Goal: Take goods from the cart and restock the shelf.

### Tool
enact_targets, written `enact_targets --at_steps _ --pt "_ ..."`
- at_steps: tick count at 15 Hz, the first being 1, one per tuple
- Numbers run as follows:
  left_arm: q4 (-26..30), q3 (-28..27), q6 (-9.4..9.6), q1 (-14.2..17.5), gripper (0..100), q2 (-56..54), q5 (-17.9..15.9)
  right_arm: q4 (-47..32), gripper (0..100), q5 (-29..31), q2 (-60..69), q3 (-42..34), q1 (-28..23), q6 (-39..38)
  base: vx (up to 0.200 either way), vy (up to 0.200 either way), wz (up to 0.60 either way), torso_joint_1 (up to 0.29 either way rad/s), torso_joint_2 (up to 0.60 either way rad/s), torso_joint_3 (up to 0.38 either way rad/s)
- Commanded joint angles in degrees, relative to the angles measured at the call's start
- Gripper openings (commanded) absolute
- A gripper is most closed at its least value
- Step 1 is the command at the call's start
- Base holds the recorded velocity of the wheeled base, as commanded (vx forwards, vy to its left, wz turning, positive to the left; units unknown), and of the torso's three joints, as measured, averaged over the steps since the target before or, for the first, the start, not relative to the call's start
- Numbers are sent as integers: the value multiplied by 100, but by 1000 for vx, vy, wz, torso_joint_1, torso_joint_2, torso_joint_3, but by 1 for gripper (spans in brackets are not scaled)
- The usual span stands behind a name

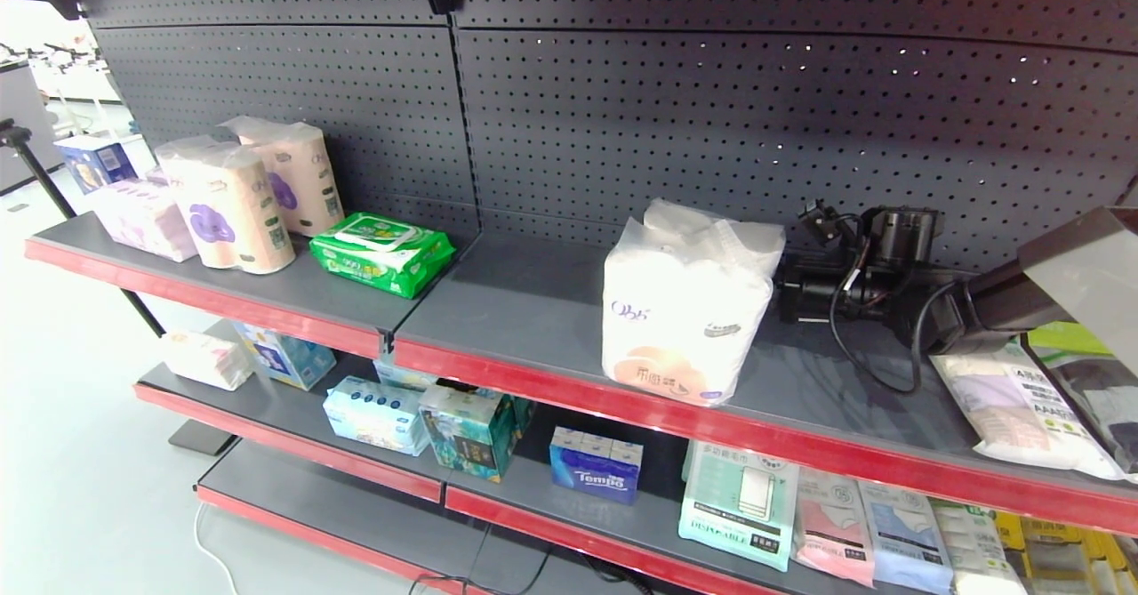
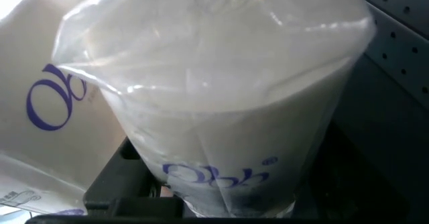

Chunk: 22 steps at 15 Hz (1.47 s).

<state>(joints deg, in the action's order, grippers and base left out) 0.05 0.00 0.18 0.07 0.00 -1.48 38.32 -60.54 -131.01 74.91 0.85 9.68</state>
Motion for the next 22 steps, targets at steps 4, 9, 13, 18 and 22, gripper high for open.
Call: enact_targets --at_steps 4,9,13,18,22 --pt "4 0 -1 1 100 0 -2 9 100 -11 58 6 38 -10 0 0 0 0 0 0" --pt "-5 0 -1 1 100 0 -2 9 100 -2 296 -3 -15 -54 0 0 0 0 0 0" --pt "-5 0 -1 1 100 0 -2 9 100 7 507 -12 -15 -54 0 0 0 0 0 0" --pt "4 0 -1 1 100 0 -2 9 100 42 744 -29 -24 -238 0 0 0 0 0 0" --pt "-5 0 -1 1 100 0 -2 1 100 51 999 -38 -59 -353 0 0 0 0 0 0"
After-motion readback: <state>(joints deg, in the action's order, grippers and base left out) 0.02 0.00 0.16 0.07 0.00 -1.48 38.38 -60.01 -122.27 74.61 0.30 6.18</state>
